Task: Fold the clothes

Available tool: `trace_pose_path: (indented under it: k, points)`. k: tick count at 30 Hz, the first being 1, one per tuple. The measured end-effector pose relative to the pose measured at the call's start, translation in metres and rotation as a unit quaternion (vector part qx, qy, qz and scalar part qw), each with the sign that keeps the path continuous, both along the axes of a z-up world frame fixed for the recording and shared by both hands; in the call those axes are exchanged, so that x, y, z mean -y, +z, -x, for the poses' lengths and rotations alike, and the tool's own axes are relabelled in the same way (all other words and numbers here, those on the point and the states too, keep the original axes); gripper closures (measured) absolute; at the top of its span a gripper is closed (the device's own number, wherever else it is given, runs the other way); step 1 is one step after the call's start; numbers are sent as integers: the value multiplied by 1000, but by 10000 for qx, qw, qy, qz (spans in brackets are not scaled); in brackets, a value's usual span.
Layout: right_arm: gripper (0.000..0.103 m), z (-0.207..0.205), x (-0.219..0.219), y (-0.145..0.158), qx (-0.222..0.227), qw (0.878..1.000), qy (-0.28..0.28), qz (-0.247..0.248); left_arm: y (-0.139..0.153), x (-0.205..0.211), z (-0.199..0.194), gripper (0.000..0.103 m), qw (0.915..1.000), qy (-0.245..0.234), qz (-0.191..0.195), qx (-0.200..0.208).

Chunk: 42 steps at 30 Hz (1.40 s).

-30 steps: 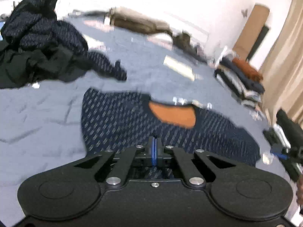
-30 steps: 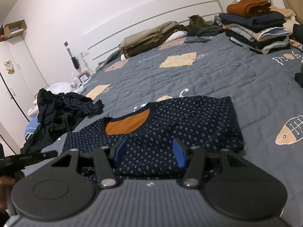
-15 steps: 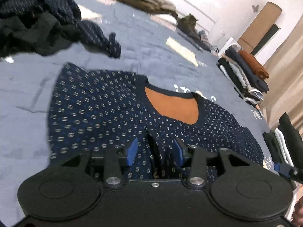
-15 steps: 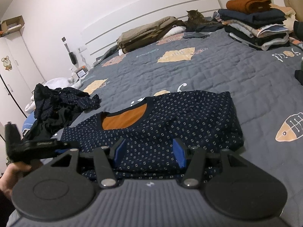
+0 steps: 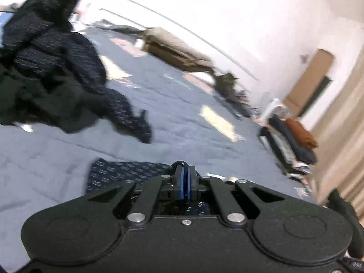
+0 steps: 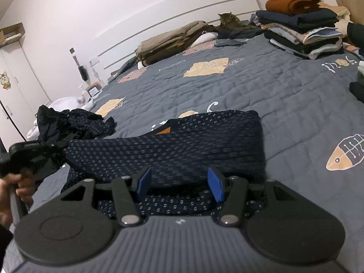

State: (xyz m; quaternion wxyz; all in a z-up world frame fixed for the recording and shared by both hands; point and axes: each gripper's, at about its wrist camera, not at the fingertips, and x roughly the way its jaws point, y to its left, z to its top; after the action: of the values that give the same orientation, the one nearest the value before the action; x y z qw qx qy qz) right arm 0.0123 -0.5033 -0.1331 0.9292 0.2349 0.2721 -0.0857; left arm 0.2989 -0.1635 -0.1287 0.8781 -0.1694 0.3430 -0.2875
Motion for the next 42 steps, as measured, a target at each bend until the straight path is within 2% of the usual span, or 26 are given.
trace_pose_path:
  k: [1, 3, 5, 6, 7, 11, 13, 16, 20, 23, 26, 27, 28, 30, 32, 34, 38, 40, 41, 42]
  points:
    - [49, -1, 0, 0, -15, 10000, 9, 2, -3, 0, -4, 96, 9996, -22, -184, -198]
    - [49, -2, -1, -1, -35, 10000, 44, 34, -8, 0, 1, 95, 9977, -59, -664, -156]
    - [49, -2, -1, -1, -45, 9999, 57, 91, -14, -6, 13, 79, 9967, -172, -766, -186]
    - [49, -2, -1, -1, -58, 9999, 53, 130, -19, -12, 18, 63, 9970, -199, -692, -277]
    - [49, -3, -1, -2, -86, 9998, 40, 195, -23, -17, 25, 58, 9974, -200, -590, -369]
    - [49, -4, 2, -8, -322, 9972, 16, 678, -38, -26, 52, 58, 9965, -276, -61, -789]
    - [49, -2, 7, -13, -517, 9937, -45, 990, -39, -21, 69, 58, 9954, -446, 117, -843]
    - [49, 4, 19, -19, -757, 9875, -215, 1365, -41, 5, 84, 56, 9931, -807, 166, -839]
    - [49, 8, 31, -25, -762, 9867, -310, 1400, -39, 48, 99, 48, 9894, -1253, 97, -730]
    - [49, 4, 25, -26, -659, 9863, -125, 1504, -44, 82, 111, 48, 9862, -1537, 10, -615]
    - [49, -1, 23, -29, -752, 9842, -95, 1601, -48, 115, 122, 48, 9820, -1819, -76, -500]
    - [49, -1, 24, -30, -791, 9841, -107, 1585, -49, 129, 129, 48, 9802, -1935, -275, -305]
    - [49, 0, 26, -32, -840, 9841, -143, 1559, -49, 147, 140, 48, 9762, -2073, -635, 34]
    - [49, 1, 30, -36, -951, 9838, -220, 1506, -51, 177, 158, 50, 9627, -2311, -1249, 645]
    - [49, 2, 37, -38, -1017, 9844, -300, 1403, -58, 201, 170, 51, 9496, -2532, -1592, 942]
    - [49, 5, 42, -38, -971, 9866, -338, 1263, -65, 217, 171, 51, 9469, -2653, -1576, 898]
    - [49, 5, 45, -40, -986, 9878, -244, 1183, -75, 237, 164, 54, 9532, -2615, -1366, 665]
    - [49, 5, 46, -42, -1036, 9878, -227, 1138, -77, 243, 163, 64, 9560, -2500, -1357, 723]
    - [49, 4, 48, -42, -1055, 9879, -235, 1116, -78, 246, 163, 70, 9544, -2560, -1328, 770]
    - [49, 5, 49, -43, -1072, 9879, -249, 1096, -78, 249, 164, 83, 9517, -2662, -1290, 823]
